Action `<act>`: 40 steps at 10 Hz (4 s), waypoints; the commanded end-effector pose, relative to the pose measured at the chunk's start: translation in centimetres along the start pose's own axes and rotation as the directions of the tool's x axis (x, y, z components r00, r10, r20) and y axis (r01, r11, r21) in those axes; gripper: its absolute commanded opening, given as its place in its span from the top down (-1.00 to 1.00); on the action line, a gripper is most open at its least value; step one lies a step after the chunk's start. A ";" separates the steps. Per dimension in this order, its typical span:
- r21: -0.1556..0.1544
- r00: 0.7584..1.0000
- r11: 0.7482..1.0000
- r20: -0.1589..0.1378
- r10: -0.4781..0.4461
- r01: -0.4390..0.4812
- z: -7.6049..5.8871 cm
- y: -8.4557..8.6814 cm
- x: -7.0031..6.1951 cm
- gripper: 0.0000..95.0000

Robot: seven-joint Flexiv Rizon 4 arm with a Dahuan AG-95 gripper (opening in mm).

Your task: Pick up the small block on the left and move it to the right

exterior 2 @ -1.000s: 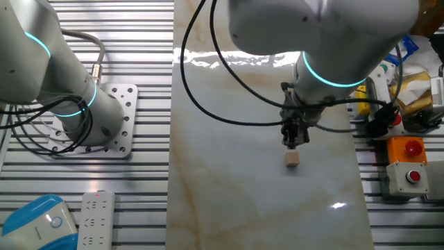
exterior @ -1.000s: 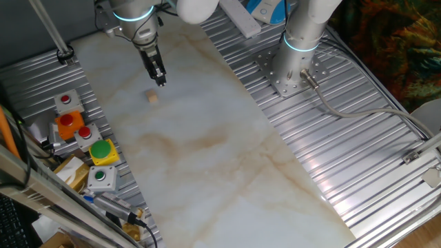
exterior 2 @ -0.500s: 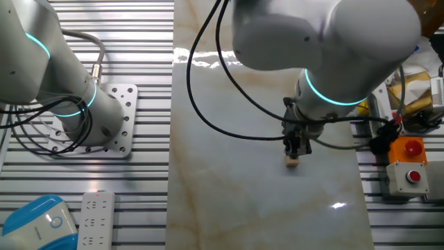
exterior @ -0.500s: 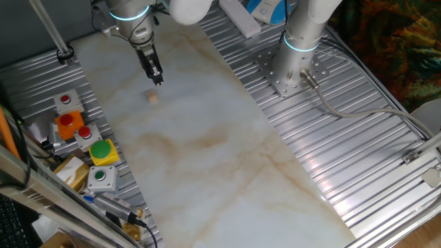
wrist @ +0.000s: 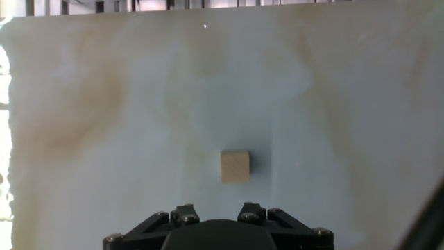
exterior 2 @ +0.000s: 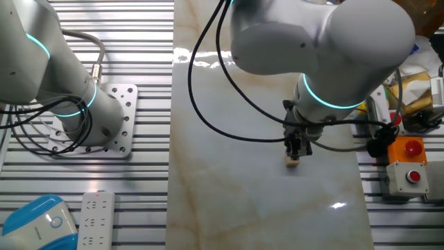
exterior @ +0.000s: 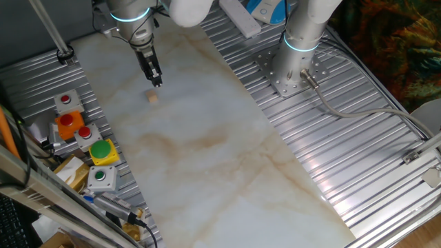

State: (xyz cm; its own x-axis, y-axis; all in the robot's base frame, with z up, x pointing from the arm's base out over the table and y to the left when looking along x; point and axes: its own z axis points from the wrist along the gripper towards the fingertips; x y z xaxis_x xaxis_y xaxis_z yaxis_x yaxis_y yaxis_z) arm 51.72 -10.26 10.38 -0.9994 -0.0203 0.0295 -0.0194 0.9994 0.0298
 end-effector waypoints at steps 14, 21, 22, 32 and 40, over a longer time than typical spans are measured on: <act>-0.113 0.997 0.993 -0.075 0.009 -0.017 0.1 0.1 0.0 -0.60; -0.112 0.995 0.993 -0.091 0.031 -0.041 0.1 0.1 0.0 -0.60; -0.111 0.995 0.993 -0.097 0.030 -0.041 -0.1 0.2 0.1 -0.60; -0.017 0.995 1.000 -0.095 -0.019 0.018 6.0 -1.6 -3.0 -0.60; -0.026 0.995 1.000 -0.095 -0.020 0.018 8.0 -1.1 -3.5 -0.20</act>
State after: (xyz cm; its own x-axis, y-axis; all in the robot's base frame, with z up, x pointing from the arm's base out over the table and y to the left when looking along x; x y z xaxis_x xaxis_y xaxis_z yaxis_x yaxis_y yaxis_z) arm 54.95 -11.09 2.34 -0.9912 -0.0416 0.1255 -0.0354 0.9981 0.0510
